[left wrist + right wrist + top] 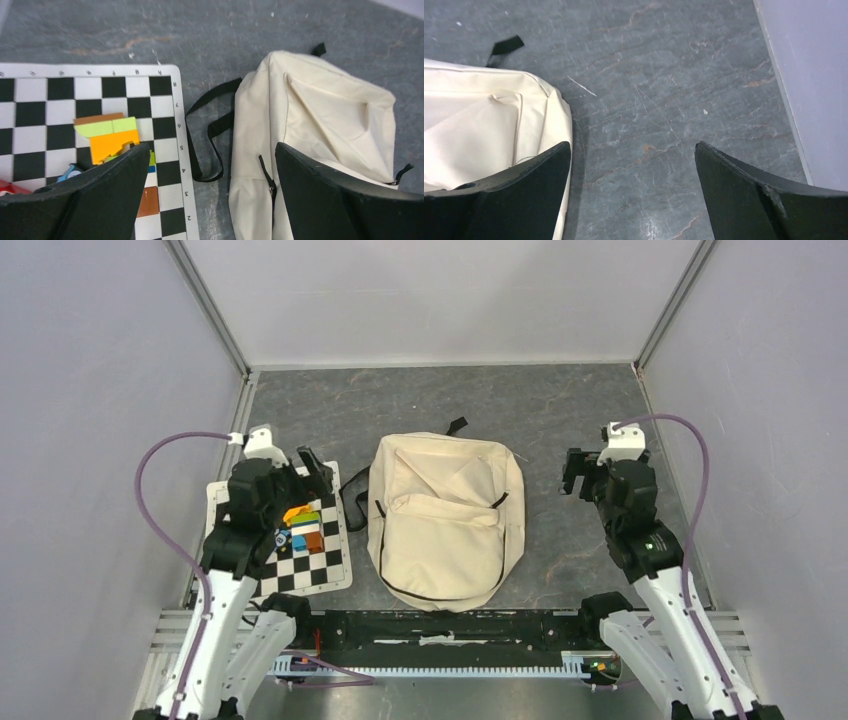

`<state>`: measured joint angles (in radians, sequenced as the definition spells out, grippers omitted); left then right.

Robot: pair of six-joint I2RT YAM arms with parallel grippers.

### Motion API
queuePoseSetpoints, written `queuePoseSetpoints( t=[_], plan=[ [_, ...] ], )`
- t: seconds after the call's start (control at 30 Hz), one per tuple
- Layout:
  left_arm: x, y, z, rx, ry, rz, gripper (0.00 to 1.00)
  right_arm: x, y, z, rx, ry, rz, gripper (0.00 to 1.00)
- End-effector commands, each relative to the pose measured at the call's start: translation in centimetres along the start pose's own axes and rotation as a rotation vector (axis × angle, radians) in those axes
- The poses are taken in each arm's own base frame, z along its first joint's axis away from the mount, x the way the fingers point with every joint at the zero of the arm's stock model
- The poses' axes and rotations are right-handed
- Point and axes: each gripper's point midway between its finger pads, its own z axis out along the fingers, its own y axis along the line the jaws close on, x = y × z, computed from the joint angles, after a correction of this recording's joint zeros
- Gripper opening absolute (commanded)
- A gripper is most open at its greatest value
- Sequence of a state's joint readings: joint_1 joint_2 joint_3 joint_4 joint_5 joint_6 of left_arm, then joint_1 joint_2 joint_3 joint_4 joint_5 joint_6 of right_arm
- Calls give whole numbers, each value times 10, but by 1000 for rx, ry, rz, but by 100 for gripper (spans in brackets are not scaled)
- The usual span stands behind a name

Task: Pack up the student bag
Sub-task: Reset both arms

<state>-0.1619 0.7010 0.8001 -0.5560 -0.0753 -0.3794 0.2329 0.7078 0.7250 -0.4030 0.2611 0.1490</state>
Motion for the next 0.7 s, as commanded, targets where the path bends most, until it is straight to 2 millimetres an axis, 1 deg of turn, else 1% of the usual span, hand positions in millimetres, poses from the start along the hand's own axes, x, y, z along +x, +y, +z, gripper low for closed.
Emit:
queuePoseSetpoints(
  t=[0.0,0.07,0.17,0.23,0.37,0.57,0.67],
  plan=[
    [-37,15,-43,-64,-163,77,100,-24,-5,-14,-7,-185,10,98],
    [-38,22,-49,-84,-210,92,100,-24,-9,-17,4,-264,12,98],
    [-34,30,-55,-106,-243,93,100,-15,-16,-18,28,-328,18,98],
    [-33,32,-58,-108,-258,91,100,-11,-19,-20,42,-338,15,98],
    [-33,33,-65,-102,-285,89,100,-10,-23,-20,60,-340,-13,98],
    [-25,37,-61,-114,-264,98,100,-9,-22,-17,63,-332,-23,98],
    [-26,37,-62,-116,-267,94,100,-13,-22,-18,61,-338,-20,98]
  ],
)
